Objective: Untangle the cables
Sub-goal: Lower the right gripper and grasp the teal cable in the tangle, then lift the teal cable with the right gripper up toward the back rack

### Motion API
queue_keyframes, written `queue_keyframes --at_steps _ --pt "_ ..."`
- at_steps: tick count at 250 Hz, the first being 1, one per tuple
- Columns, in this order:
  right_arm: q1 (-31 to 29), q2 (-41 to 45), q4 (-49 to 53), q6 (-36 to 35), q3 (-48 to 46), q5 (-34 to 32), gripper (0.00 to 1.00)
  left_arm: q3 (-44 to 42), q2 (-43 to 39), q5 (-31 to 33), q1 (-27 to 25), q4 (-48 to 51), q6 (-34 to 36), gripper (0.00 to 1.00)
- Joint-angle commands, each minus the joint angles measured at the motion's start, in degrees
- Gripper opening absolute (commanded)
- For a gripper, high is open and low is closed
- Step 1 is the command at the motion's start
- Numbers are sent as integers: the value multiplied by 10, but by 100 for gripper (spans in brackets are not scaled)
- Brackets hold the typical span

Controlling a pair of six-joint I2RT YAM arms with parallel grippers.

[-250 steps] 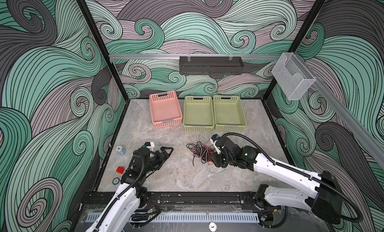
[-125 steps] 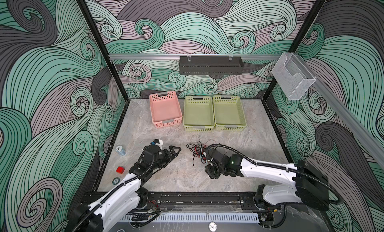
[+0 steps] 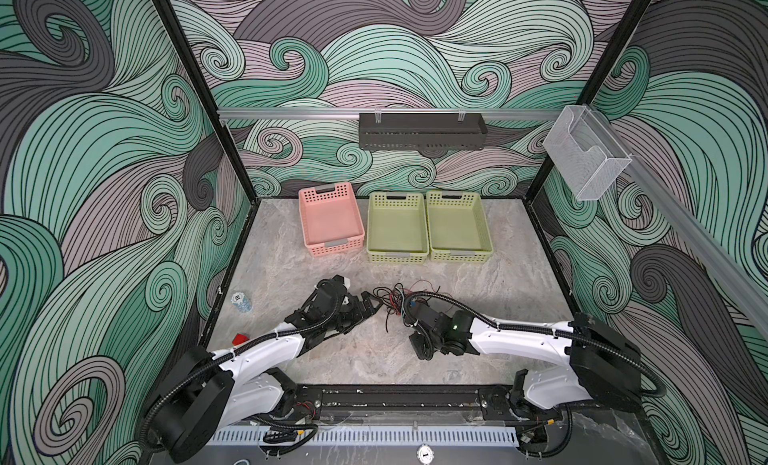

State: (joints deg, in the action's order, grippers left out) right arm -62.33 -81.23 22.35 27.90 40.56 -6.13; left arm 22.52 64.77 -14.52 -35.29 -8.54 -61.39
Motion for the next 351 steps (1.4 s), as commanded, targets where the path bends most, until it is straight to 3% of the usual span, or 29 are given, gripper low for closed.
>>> queue_keyframes --at_steps 1,74,121,156,224,351 --pt "-3 55 40 -3 6 -39 0 25 -25 39 -2 28 27 98" --pt "1 186 132 -58 77 -111 0 23 -97 95 -3 84 34 98" --pt "29 167 181 -107 166 -155 0 26 -112 95 -3 99 28 98" --pt "88 141 163 -130 212 -139 0 35 -94 83 -6 99 9 98" --pt "128 85 154 -176 307 -143 0 61 -34 80 -58 78 -3 97" --pt "132 90 200 -210 434 -118 0 55 -81 123 -66 112 12 97"
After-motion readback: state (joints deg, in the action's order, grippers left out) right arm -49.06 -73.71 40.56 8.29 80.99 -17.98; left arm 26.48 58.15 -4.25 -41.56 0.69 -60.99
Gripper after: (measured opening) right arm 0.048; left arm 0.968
